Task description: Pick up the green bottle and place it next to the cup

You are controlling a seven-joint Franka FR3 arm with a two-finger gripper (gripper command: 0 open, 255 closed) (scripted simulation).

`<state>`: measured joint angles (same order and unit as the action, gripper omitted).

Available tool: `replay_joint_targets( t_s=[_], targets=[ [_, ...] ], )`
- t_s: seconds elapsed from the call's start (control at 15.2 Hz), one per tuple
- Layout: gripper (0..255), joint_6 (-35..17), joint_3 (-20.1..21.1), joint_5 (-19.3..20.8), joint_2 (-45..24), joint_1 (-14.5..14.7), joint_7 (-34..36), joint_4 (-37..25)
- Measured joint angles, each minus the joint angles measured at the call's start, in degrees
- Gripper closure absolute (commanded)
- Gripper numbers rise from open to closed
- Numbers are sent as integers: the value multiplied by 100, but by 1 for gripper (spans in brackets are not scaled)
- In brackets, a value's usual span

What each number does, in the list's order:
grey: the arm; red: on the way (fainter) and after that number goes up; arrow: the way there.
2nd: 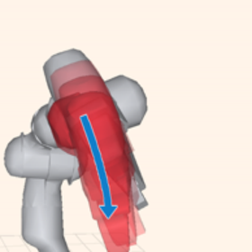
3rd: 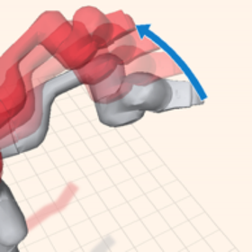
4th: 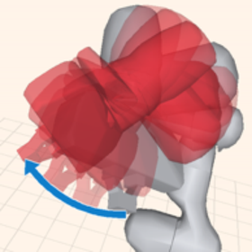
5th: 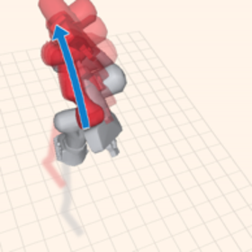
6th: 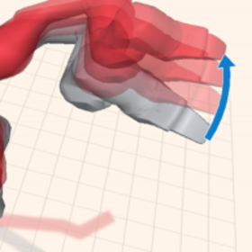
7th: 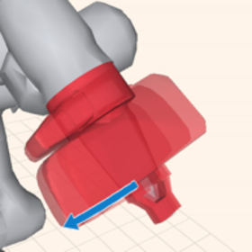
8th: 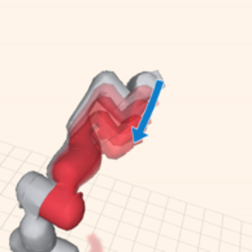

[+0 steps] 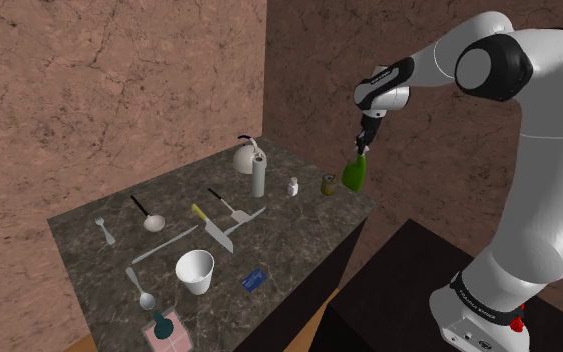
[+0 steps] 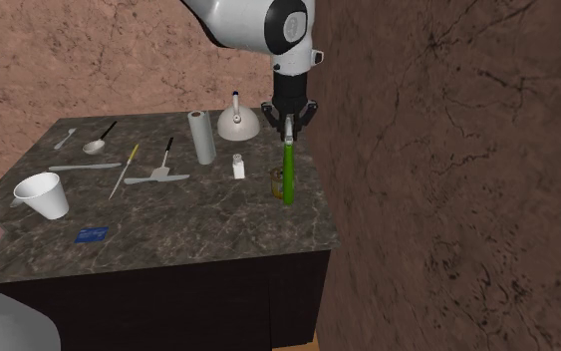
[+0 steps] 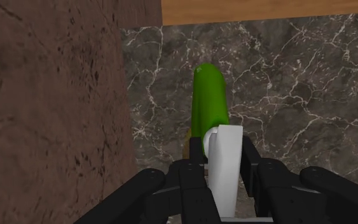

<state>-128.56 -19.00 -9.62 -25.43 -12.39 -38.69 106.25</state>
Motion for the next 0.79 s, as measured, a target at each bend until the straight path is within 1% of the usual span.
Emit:
replay_joint_targets(
  t_s=[0.79],
  targets=[
    [255,747,-105,213,475,73,133,-298]
  ],
)
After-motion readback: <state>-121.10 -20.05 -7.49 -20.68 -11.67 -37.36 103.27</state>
